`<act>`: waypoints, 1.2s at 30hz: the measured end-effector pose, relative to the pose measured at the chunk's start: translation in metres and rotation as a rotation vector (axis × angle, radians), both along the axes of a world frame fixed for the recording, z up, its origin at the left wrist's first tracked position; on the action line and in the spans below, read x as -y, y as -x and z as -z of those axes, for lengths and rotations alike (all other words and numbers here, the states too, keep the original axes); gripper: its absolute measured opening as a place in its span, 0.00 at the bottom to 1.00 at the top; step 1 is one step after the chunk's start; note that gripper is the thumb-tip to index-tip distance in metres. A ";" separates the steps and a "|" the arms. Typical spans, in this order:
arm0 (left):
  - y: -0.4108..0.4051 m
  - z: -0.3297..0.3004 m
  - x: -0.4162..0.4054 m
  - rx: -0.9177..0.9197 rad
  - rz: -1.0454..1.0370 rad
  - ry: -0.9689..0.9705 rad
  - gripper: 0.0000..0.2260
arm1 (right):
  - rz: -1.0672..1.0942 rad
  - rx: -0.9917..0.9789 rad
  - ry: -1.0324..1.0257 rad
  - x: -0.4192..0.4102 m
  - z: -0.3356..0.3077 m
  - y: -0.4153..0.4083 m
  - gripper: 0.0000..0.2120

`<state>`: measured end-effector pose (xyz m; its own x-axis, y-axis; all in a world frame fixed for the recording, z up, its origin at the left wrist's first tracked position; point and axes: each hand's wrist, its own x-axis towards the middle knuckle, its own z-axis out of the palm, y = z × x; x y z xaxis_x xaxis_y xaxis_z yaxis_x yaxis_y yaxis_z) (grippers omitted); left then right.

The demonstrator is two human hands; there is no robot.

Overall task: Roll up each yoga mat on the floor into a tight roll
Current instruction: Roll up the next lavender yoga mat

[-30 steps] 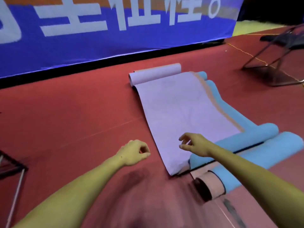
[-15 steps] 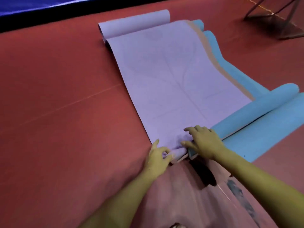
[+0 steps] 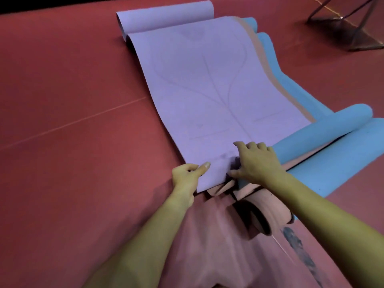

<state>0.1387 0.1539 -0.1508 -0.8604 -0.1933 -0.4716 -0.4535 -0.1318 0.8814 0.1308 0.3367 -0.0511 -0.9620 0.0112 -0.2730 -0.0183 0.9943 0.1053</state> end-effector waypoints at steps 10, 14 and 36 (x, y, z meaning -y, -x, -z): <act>0.015 -0.029 0.048 -0.351 -0.085 0.525 0.12 | 0.016 -0.042 -0.071 0.015 -0.009 0.000 0.55; 0.011 -0.036 0.102 -0.409 -0.136 0.606 0.11 | 0.073 -0.116 -0.050 0.023 0.004 -0.006 0.43; 0.039 -0.017 0.288 0.307 0.023 0.388 0.17 | 0.449 0.039 0.174 -0.017 0.044 0.060 0.46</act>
